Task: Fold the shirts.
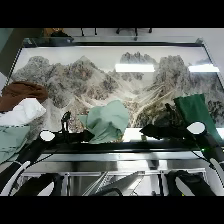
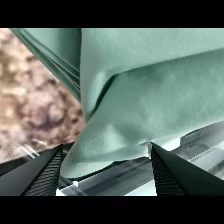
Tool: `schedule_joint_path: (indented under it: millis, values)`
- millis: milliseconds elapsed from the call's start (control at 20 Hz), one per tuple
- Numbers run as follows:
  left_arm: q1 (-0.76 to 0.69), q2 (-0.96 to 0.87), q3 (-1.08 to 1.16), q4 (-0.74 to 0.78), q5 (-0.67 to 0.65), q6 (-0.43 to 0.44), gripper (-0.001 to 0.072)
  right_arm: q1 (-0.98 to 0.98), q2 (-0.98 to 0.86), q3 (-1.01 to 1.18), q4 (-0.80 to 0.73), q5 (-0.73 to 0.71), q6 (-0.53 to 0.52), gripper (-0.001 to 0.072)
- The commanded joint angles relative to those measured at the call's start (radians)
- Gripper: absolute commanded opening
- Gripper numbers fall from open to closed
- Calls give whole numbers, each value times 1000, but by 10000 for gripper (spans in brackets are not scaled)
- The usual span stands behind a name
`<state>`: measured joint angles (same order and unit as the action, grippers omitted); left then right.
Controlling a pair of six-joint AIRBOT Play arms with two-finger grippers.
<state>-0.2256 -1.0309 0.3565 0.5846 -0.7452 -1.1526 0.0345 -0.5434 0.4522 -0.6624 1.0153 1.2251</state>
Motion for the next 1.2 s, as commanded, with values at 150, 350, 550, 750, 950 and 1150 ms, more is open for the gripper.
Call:
schedule_joint_path:
  millis: [150, 350, 550, 750, 950, 1150]
  values:
    - [-46, -182, 55, -9, -49, 18, 122, 225, -214, -12, 286, -280, -304, 562]
    - [-46, -216, 185, -3, -126, 41, 19, 256, -392, 57, 444, -282, -505, 577]
    - [-46, -216, 272, 0, -159, 36, 18, 254, -536, 183, 466, -286, -575, 575]
    - [-45, -216, 341, 0, -204, 34, 18, 253, -629, 312, 464, -262, -598, 19]
    - [26, -186, 523, 0, -354, -2, 15, 201, -549, 444, 380, -109, -568, 18]
    - [155, -2, 858, 0, -449, -100, 14, 25, -312, 678, 269, 57, -464, 18]
